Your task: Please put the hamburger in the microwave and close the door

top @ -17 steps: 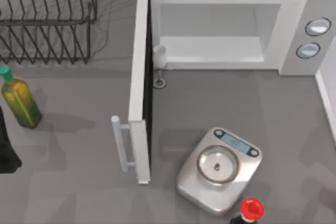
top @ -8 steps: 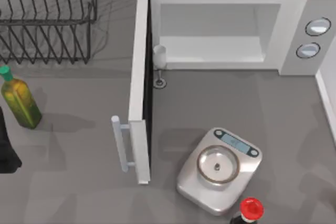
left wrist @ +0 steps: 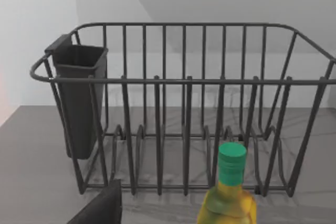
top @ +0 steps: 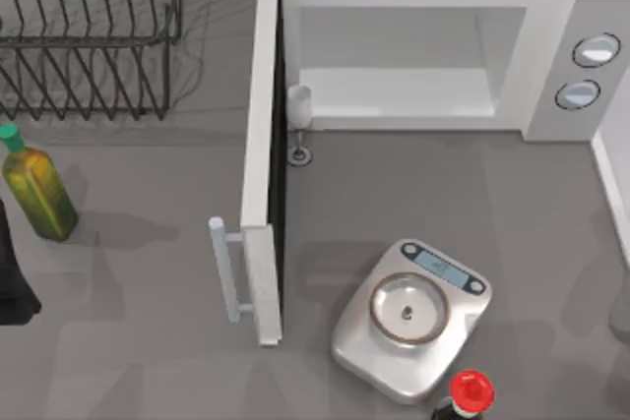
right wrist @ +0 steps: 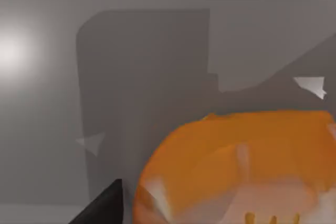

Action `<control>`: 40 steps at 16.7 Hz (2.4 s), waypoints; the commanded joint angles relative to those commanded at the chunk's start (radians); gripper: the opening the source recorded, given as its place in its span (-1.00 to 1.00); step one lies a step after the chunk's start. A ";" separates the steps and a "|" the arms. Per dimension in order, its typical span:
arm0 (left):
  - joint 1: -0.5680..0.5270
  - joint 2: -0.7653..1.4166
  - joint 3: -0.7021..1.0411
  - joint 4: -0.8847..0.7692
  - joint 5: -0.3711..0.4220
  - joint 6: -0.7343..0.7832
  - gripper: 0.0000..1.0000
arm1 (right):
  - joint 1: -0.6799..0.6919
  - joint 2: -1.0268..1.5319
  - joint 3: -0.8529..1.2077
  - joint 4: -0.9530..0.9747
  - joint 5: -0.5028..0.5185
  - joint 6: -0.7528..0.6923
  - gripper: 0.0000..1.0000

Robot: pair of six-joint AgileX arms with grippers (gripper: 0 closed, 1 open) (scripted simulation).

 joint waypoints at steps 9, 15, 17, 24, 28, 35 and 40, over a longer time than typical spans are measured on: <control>0.000 0.000 0.000 0.000 0.000 0.000 1.00 | 0.001 0.049 -0.045 0.082 0.000 0.001 0.70; 0.000 0.000 0.000 0.000 0.000 0.000 1.00 | 0.001 0.049 -0.045 0.082 0.000 0.001 -0.21; 0.000 0.000 0.000 0.000 0.000 0.000 1.00 | 0.001 0.049 -0.045 0.082 0.000 0.001 -0.51; 0.000 0.000 0.000 0.000 0.000 0.000 1.00 | 0.001 0.049 -0.045 0.082 0.000 0.001 -1.00; 0.000 0.000 0.000 0.000 0.000 0.000 1.00 | 0.001 0.049 -0.045 0.082 0.000 0.001 -1.00; 0.000 0.000 0.000 0.000 0.000 0.000 1.00 | -0.004 -0.081 0.125 -0.210 -0.015 0.009 -1.00; 0.000 0.000 0.000 0.000 0.000 0.000 1.00 | -0.006 -0.172 0.274 -0.469 -0.015 0.006 -1.00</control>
